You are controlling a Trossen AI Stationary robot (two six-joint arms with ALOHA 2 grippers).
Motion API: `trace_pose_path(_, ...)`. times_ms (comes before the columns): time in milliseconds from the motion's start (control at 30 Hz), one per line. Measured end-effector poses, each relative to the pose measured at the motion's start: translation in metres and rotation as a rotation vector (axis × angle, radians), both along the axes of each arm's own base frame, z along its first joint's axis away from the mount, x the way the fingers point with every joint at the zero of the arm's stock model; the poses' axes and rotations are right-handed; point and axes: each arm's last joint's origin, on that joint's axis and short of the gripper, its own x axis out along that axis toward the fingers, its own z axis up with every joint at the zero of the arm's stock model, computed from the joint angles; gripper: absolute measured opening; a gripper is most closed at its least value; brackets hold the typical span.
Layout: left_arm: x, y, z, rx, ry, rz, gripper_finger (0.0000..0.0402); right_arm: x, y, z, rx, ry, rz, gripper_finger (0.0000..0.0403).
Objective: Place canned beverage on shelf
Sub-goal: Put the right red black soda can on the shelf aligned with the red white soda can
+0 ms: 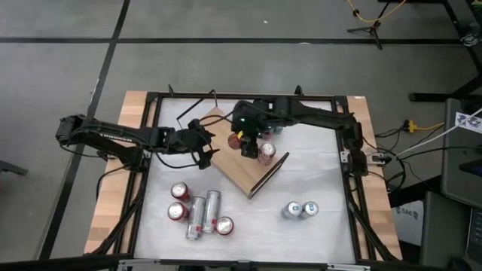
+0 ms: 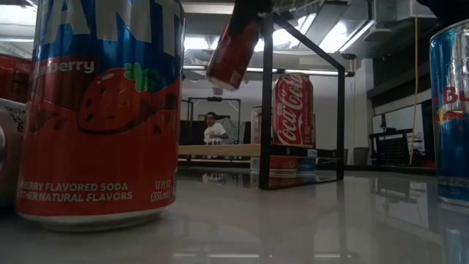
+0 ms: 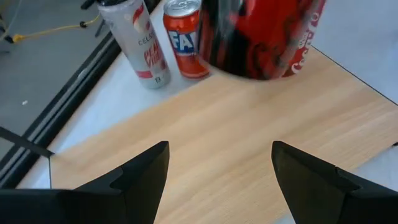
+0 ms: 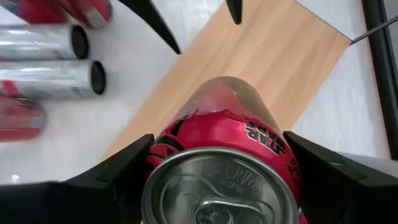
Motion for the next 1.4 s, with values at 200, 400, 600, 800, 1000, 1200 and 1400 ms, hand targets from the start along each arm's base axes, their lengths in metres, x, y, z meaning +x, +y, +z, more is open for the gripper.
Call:
trace_pose_path(200, -0.003, 0.000, -0.011, -0.040, 0.002, 0.028, 0.0276, 0.015, -0.004, -0.025, -0.001, 0.061, 0.023, 0.0305)
trace_pose_path(400, -0.005, 0.000, -0.018, -0.072, 0.001, 0.054, 0.0276, 0.025, -0.003, -0.049, 0.019, 0.147, 0.048, 0.0305)
trace_pose_path(600, -0.005, -0.004, -0.018, -0.080, -0.003, 0.042, 0.0276, 0.032, -0.002, -0.068, 0.057, 0.200, 0.062, 0.0305)
trace_pose_path(800, -0.005, -0.010, -0.018, -0.081, -0.002, 0.014, 0.0276, 0.035, -0.002, -0.074, 0.077, 0.213, 0.069, 0.0305)
trace_pose_path(1000, -0.005, -0.019, -0.018, -0.082, 0.000, -0.027, 0.0276, 0.035, -0.002, -0.074, 0.077, 0.212, 0.070, 0.0305)
trace_pose_path(1200, -0.006, -0.033, -0.018, -0.083, 0.003, -0.089, 0.0276, 0.035, -0.002, -0.074, 0.076, 0.213, 0.069, 0.0305)
trace_pose_path(1400, -0.008, -0.048, -0.018, -0.083, 0.006, -0.154, 0.0276, 0.036, -0.002, -0.074, 0.072, 0.211, 0.067, 0.0305)
